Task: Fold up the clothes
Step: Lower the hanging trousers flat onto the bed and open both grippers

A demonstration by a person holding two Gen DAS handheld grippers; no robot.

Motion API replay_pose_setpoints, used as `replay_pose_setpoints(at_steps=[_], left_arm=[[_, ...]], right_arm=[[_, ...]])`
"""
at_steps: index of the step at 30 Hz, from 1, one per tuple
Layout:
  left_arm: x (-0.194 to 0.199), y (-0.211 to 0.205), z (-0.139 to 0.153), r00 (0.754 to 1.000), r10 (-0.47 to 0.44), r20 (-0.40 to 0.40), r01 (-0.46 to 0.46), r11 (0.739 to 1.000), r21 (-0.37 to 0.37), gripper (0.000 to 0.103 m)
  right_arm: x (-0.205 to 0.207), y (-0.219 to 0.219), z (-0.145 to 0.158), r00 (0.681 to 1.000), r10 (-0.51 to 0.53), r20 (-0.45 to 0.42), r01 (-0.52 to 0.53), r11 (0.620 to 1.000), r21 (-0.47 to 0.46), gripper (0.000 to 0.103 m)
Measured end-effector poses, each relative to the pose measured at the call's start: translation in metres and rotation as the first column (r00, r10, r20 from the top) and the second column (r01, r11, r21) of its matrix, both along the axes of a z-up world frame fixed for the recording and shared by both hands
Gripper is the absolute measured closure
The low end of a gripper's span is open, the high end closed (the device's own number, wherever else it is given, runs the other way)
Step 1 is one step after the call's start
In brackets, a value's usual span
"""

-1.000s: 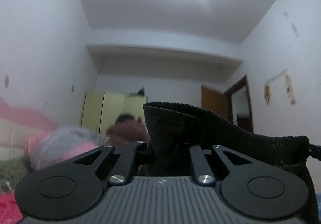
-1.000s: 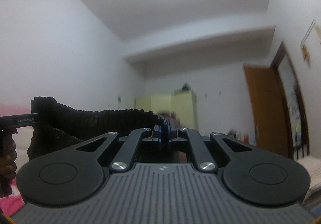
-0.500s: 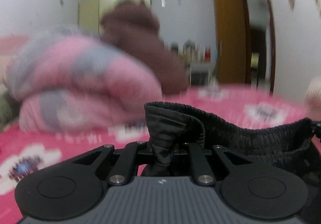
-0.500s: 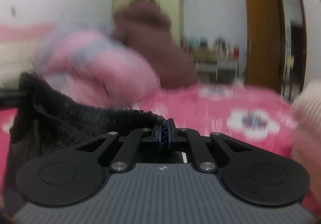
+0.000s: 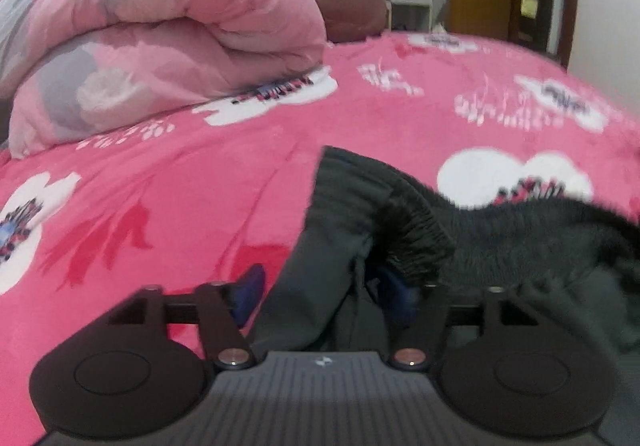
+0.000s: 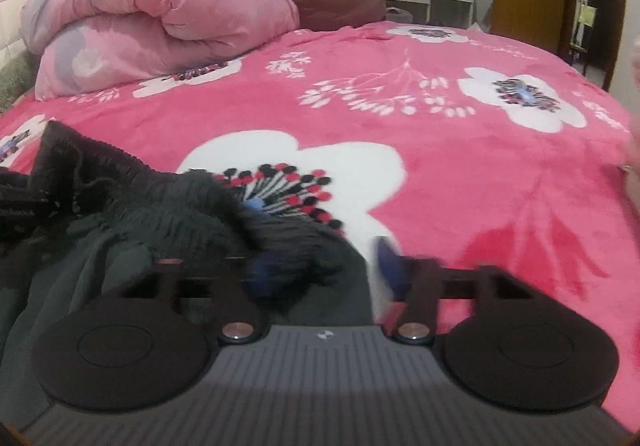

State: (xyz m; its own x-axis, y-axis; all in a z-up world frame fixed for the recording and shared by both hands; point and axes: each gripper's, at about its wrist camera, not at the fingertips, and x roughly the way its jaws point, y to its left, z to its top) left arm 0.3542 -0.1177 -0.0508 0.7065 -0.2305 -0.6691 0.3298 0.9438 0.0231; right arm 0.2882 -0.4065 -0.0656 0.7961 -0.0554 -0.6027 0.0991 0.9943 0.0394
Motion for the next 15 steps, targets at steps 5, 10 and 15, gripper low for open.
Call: replay_pose_setpoints(at_steps=[5,10,15], left_arm=[[-0.014,0.033,0.037,1.0,-0.007,-0.016,0.005,0.992,-0.127,0.01],[-0.061,0.075,0.065,1.0,-0.015,-0.016,0.011,0.974,-0.228,0.009],[-0.129,0.115,0.065,0.996,-0.057,-0.065,0.037,0.963,-0.269,0.009]], right_arm=[[-0.04,-0.015,0.025,1.0,-0.029,0.001,0.029,0.996,0.08,0.008],[-0.1,-0.013,0.043,0.999,-0.038,-0.016,0.04,0.987,0.155,0.007],[-0.169,0.002,0.048,1.0,-0.003,-0.021,0.008,0.968,0.251,0.006]])
